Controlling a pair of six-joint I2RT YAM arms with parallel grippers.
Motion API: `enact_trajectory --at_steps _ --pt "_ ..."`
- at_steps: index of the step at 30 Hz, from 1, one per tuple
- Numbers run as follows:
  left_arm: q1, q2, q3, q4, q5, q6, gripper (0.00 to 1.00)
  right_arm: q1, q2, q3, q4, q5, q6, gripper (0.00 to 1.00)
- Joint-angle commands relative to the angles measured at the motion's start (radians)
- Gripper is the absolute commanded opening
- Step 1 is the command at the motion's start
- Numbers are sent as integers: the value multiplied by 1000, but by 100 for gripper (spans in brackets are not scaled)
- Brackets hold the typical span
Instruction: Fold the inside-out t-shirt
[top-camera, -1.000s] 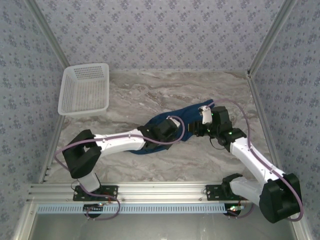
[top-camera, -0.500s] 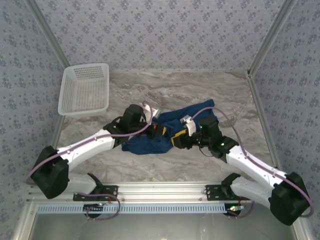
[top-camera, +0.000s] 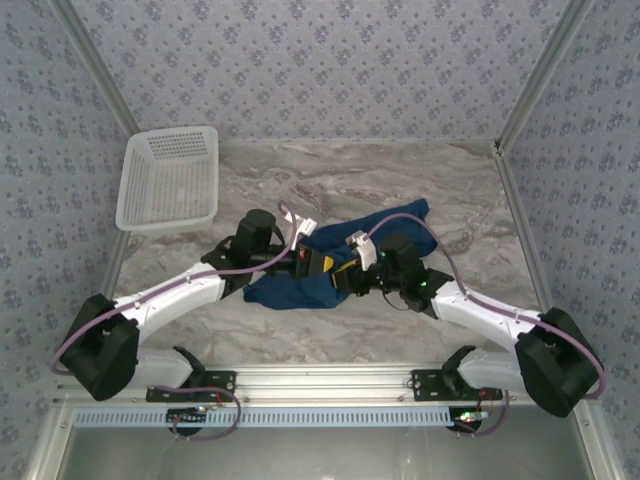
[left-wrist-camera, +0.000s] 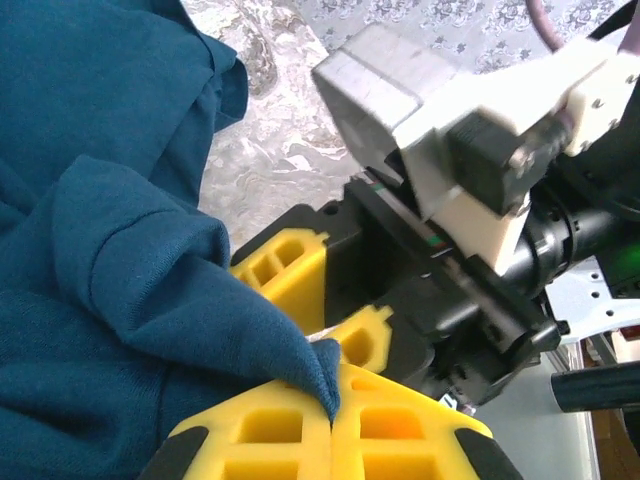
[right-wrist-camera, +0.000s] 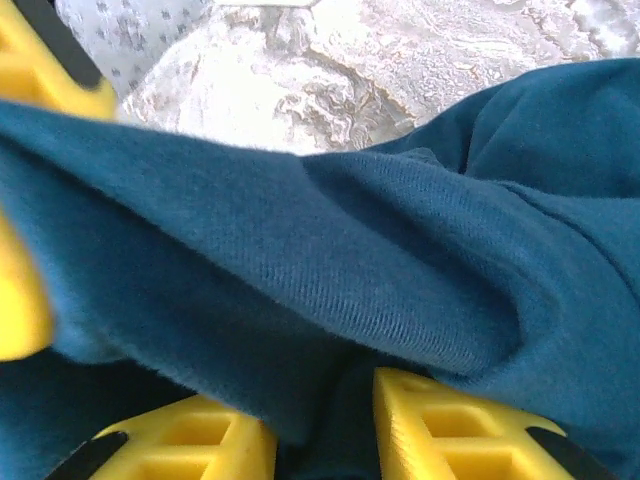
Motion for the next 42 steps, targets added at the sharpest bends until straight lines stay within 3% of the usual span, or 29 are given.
enact_trajectory --at_steps 1,4,10,12,14,16,20,23,26,28,32,42 --pt "14 -33 -2 16 3 1 0 5 0 54 0 28 -27 13" --pt "39 -30 -10 -25 -49 18 0 2 -55 79 -109 9 -83 0" --pt "79 -21 -1 -130 -277 54 2 -27 -171 101 -234 -128 -79 0" --pt "77 -16 18 -167 -361 63 13 -36 -180 90 -194 -182 -32 0" --pt "75 -20 29 -196 -400 77 32 -41 -175 79 -125 -209 23 0" --pt "68 -49 24 -214 -418 84 44 -47 -161 68 -53 -218 77 0" --pt "39 -172 -18 -266 -482 94 64 -53 -119 63 39 -221 140 0" --pt "-10 -264 -40 -296 -502 119 71 -54 -92 61 85 -214 163 0" --pt "-73 -298 -31 -310 -489 172 70 -55 -79 59 102 -219 165 0" --pt "-95 -276 -13 -317 -462 218 63 -55 -76 56 113 -224 165 0" --pt "-99 -193 46 -343 -440 267 45 -55 -84 45 116 -225 161 0" --pt "-97 -75 120 -316 -349 300 27 -55 -117 33 71 -212 137 0"
